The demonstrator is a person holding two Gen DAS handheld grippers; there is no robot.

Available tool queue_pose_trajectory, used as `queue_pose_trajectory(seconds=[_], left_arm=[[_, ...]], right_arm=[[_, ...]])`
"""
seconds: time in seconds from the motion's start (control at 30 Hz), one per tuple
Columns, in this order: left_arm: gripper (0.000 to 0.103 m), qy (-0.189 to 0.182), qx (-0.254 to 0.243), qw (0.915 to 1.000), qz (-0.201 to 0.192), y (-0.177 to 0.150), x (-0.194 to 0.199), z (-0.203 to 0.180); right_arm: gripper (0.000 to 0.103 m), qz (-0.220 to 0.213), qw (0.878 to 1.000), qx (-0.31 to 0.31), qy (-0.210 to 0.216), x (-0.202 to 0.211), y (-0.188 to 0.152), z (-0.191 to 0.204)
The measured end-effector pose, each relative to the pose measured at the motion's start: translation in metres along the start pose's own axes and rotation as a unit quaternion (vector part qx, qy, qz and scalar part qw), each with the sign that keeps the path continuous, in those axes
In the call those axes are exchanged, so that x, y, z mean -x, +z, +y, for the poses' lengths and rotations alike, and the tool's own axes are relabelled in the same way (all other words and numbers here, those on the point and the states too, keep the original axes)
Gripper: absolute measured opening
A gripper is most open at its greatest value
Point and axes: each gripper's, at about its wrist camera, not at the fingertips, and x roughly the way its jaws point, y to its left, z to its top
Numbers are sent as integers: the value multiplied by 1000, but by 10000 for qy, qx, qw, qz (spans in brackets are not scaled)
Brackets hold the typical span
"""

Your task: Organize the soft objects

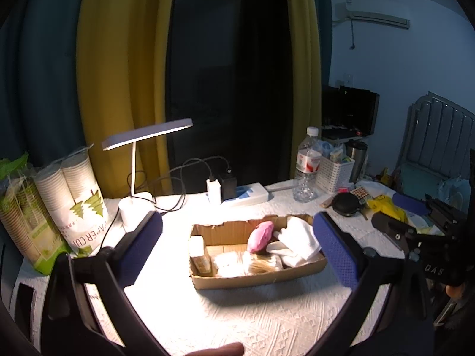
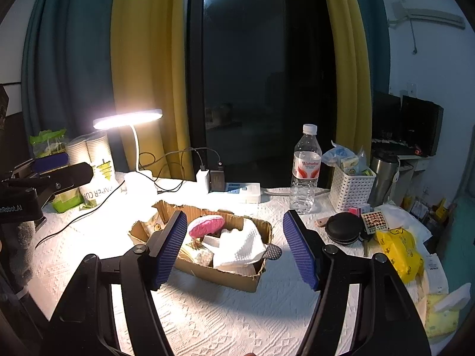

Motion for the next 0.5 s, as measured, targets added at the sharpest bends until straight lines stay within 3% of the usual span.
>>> queue_pose_trajectory(seconds=[0.5], left_arm=[[102, 61, 60, 10000, 1, 4, -12, 3]], right_arm=[[70, 56, 10000, -23, 15, -10, 3, -5]])
